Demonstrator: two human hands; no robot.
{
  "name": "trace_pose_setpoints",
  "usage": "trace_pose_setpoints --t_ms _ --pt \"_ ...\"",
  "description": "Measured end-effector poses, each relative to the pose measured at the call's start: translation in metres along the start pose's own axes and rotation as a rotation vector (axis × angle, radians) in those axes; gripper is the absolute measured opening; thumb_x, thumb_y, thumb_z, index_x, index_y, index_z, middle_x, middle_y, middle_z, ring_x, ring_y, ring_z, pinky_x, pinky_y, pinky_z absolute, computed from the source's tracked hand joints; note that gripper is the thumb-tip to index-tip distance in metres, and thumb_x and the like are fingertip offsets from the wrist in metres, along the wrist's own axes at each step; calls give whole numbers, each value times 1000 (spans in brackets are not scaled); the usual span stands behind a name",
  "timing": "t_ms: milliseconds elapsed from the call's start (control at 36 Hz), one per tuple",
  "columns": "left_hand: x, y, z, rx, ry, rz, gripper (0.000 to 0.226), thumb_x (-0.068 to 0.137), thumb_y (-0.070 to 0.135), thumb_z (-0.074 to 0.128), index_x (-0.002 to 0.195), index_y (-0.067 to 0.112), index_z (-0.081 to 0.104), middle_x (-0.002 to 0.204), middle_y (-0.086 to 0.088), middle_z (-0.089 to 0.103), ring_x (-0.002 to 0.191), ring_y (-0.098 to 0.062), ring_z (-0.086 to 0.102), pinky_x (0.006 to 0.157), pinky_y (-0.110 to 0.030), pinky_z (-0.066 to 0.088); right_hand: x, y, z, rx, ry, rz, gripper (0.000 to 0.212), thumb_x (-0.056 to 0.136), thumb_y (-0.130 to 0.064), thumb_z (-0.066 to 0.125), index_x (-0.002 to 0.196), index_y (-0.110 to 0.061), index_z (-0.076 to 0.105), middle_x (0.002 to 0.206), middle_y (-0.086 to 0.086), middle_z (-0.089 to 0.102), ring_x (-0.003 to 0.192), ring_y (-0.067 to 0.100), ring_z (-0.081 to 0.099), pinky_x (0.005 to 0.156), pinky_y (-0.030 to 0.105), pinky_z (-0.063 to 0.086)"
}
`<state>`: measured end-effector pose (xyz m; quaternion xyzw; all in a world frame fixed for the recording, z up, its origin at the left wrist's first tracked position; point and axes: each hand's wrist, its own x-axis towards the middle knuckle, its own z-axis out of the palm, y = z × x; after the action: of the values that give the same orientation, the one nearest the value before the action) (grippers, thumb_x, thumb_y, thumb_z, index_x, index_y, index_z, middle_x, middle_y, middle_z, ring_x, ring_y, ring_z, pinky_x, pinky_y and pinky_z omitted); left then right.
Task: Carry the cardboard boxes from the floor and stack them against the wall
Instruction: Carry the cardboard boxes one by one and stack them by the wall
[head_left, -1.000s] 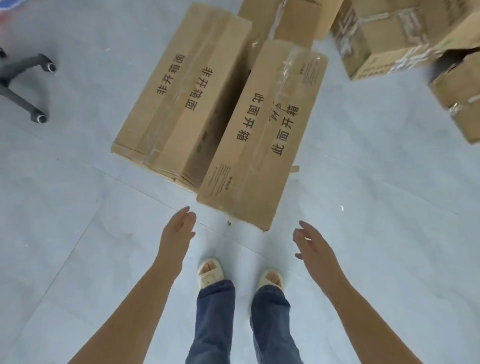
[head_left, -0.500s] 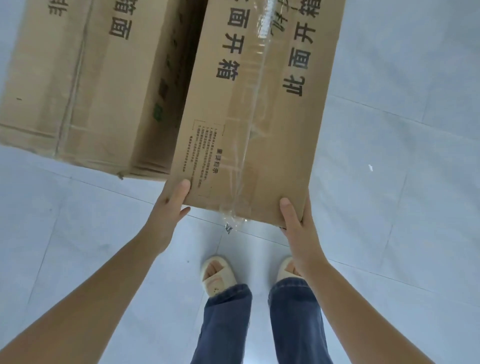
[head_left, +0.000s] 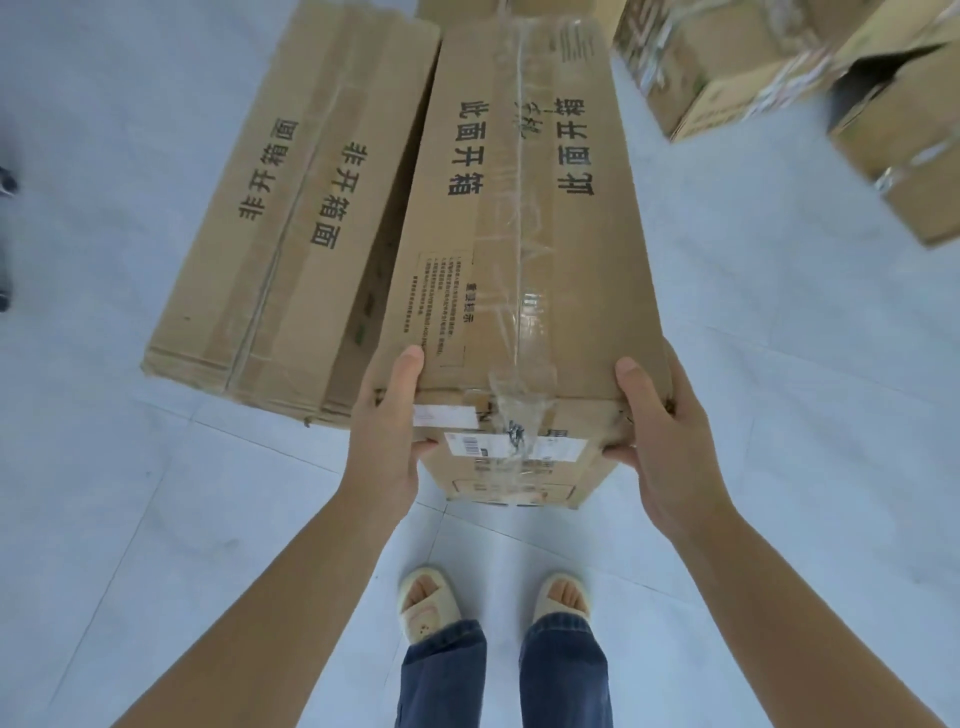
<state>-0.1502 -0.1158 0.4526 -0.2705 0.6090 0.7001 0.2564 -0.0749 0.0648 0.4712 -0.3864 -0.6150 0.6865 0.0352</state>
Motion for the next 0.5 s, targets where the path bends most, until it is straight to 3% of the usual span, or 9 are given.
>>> trace_pose_setpoints --t_ms 139,222,278,306,389,500 --pt "-46 29 22 -45 -10 50 30 92 36 55 121 30 60 103 9 72 91 -10 69 84 -45 54 -24 -51 -20 0 -1 -53 24 97 -26 51 112 -44 56 90 -23 70 81 5 68 70 36 53" --pt "-74 50 32 -72 -39 93 36 88 41 59 123 29 59 109 5 71 101 -17 67 85 -47 53 -41 -86 -31 10 1 -109 26 96 -26 52 118 -40 56 92 -24 71 84 3 68 73 32 51" --pt "-92 64 38 -97 -48 130 48 79 48 61 122 27 61 113 2 70 108 -25 64 76 -43 53 -51 -110 -38 7 -9 -157 29 96 -26 52 121 -40 55 94 -26 70 86 1 68 75 31 50" --pt "-102 73 41 -107 -50 149 50 78 50 61 122 26 61 114 1 70 110 -26 63 76 -43 53 -57 -122 -41 2 -21 -185 29 95 -26 52 121 -42 55 95 -27 70 88 1 67 77 32 50" --pt "-139 98 52 -130 -71 236 36 91 43 54 121 24 62 114 2 70 109 -20 64 95 -49 49 -77 -159 -49 -3 -60 -260 28 95 -27 52 114 -49 54 98 -29 68 94 1 66 90 41 52" --pt "-196 127 59 -174 -61 377 36 94 37 51 125 20 58 114 1 70 106 -18 66 91 -43 51 -111 -204 -62 46 -119 -350 36 96 -24 52 129 -38 53 106 -22 69 103 7 65 97 45 50"
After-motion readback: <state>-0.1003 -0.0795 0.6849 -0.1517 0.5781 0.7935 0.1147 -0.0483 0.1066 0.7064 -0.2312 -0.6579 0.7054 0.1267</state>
